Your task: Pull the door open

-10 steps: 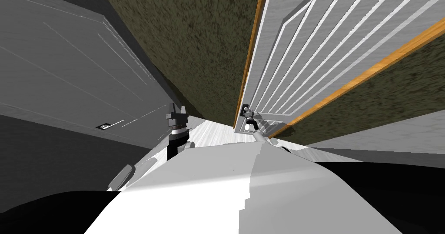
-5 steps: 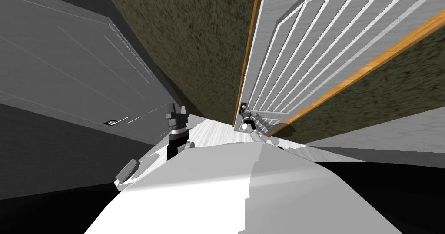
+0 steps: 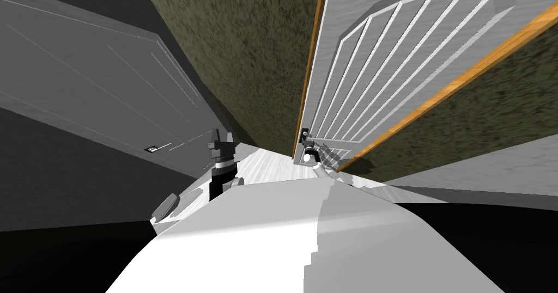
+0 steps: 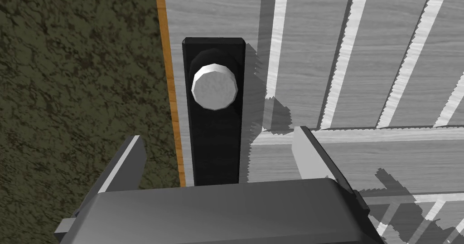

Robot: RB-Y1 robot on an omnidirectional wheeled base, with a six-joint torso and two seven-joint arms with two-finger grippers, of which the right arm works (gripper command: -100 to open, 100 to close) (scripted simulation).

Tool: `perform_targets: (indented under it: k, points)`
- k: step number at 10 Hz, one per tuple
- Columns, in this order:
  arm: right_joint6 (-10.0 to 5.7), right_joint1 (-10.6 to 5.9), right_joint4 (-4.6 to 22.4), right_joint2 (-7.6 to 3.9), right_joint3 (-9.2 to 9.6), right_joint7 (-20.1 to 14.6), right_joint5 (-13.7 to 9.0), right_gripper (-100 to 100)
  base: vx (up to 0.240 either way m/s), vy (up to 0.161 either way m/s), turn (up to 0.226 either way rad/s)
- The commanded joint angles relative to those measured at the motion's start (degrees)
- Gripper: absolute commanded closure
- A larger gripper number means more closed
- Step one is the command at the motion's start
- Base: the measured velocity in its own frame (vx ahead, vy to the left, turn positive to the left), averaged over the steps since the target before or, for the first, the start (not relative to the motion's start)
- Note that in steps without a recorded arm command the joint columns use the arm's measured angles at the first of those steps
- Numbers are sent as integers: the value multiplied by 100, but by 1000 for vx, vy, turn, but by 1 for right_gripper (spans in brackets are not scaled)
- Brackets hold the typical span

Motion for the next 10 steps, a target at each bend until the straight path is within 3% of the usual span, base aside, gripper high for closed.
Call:
perform_targets:
  k: [1,2,7,9,10]
  points:
    - [-35,96,16,-220,-49,-211,-45,-100,214,13,220]
    - [-51,149,39,-385,-87,-346,-79,-100,239,39,171]
    - [-97,307,108,-881,-203,-754,-182,-100,146,2,113]
    - [-187,251,232,-879,-144,-828,-156,-100,71,-6,22]
    - [-187,251,232,-879,-144,-828,-156,100,-4,-3,-19]
